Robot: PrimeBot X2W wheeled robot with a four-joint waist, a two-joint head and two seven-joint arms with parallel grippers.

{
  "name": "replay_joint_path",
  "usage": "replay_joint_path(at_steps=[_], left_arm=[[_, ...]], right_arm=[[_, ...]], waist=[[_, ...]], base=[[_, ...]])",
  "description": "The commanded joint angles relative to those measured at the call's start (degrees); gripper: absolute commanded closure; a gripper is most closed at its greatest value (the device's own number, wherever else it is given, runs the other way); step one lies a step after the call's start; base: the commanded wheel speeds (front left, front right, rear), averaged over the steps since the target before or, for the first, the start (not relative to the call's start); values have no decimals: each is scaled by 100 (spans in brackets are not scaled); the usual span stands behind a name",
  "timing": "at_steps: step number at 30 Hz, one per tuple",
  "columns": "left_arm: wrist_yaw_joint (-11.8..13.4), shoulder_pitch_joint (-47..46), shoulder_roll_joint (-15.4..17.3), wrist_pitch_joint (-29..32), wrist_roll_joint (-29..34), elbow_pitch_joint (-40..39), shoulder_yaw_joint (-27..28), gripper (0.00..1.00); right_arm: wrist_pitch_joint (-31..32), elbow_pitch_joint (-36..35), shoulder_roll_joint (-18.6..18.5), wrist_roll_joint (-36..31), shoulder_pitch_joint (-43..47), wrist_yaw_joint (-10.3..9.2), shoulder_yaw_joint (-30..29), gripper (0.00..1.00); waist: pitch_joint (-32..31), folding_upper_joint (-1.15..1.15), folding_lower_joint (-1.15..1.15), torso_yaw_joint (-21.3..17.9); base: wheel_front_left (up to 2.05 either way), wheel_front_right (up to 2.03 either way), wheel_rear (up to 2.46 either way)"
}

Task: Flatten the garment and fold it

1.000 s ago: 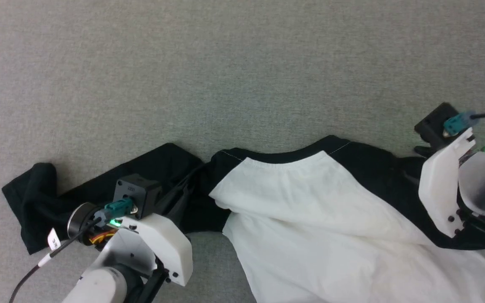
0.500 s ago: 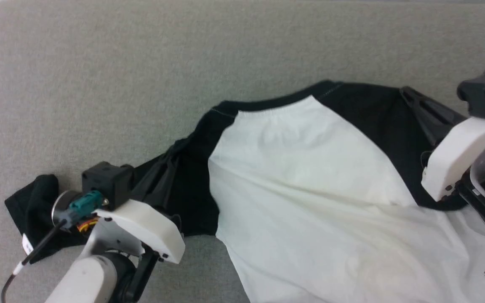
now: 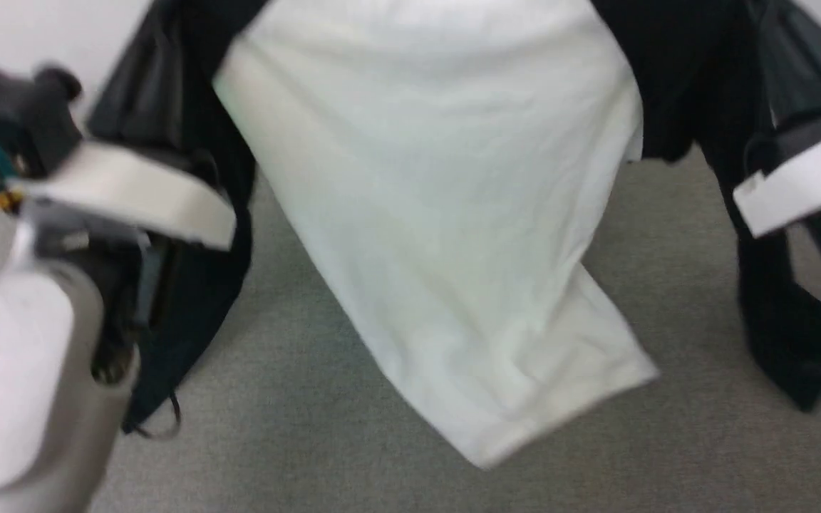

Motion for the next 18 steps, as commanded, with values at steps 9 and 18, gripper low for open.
replay_joint_path(at_steps=[9,18], left_arm=[[-564,-2182,126,632,231,1153,-250,100],[-911,-3635,172,1136,332,2524,-405,100]], right_arm=[[96,503,-138,-32,-1529,-5,330,100],[153,1660,-281,-46,-3107,-5,837,100]], waist=[[-511,0,1,-493],[-321,0,1,-723]], base=[[0,0,0],[0,0,0]])
